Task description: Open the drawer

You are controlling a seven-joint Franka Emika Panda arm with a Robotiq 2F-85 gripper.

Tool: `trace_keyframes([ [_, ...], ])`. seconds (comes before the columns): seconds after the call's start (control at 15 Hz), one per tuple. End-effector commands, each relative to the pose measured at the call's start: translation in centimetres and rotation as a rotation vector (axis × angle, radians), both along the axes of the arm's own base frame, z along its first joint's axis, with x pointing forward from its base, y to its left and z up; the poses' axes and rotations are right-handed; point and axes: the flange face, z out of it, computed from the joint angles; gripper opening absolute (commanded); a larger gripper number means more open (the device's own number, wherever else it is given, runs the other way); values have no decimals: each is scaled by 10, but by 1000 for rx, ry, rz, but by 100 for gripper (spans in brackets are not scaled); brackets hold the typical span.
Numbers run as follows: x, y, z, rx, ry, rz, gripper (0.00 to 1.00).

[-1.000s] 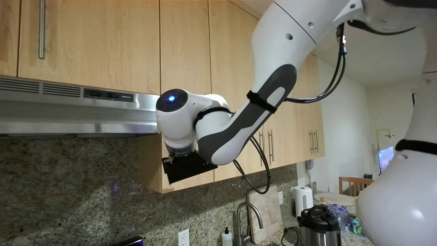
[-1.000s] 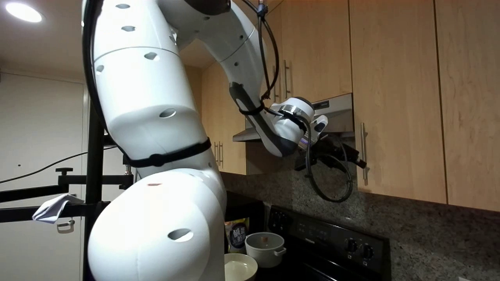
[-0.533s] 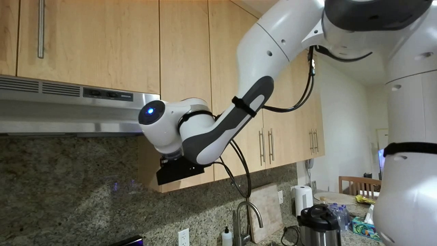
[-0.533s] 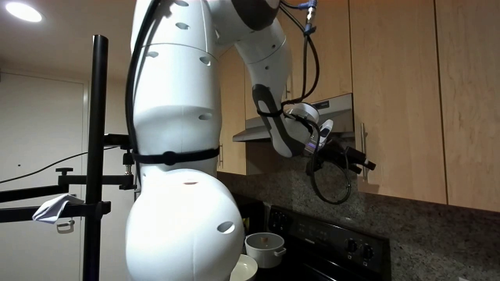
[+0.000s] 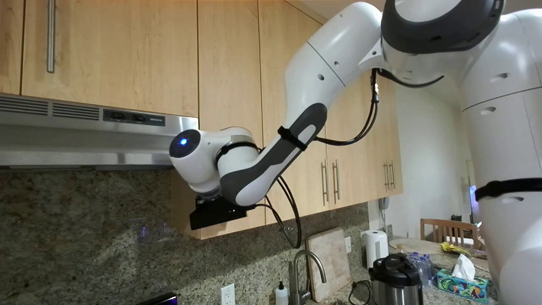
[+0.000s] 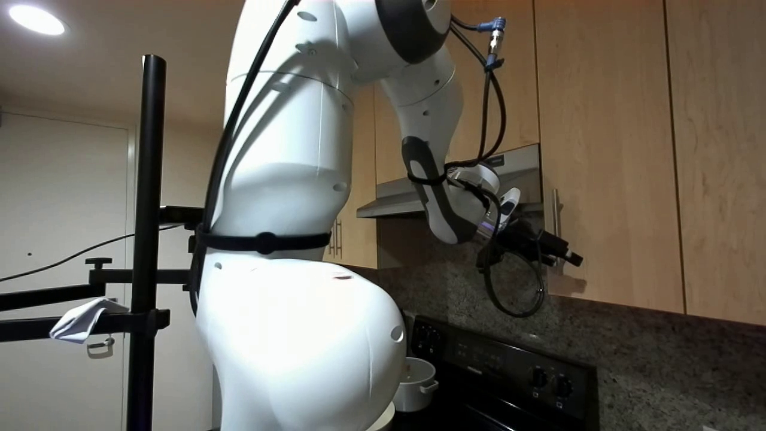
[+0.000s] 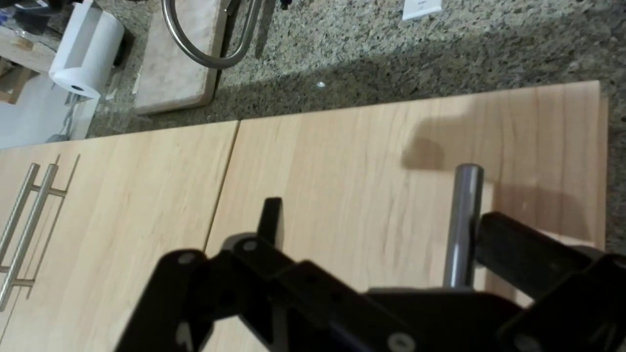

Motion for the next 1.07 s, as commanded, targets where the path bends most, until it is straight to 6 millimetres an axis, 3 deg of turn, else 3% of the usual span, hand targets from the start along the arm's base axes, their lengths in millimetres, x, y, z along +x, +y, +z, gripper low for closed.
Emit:
trace_keyframes([
  [0.0,-2,1,15,-27,-100,-3,100],
  [0.33,-9,-7,24,-31,-213,-2,100],
  [0.67,-23,-29,29,-11,-265,-35,100],
  [1.0,-34,-42,24,61,-276,-42,100],
])
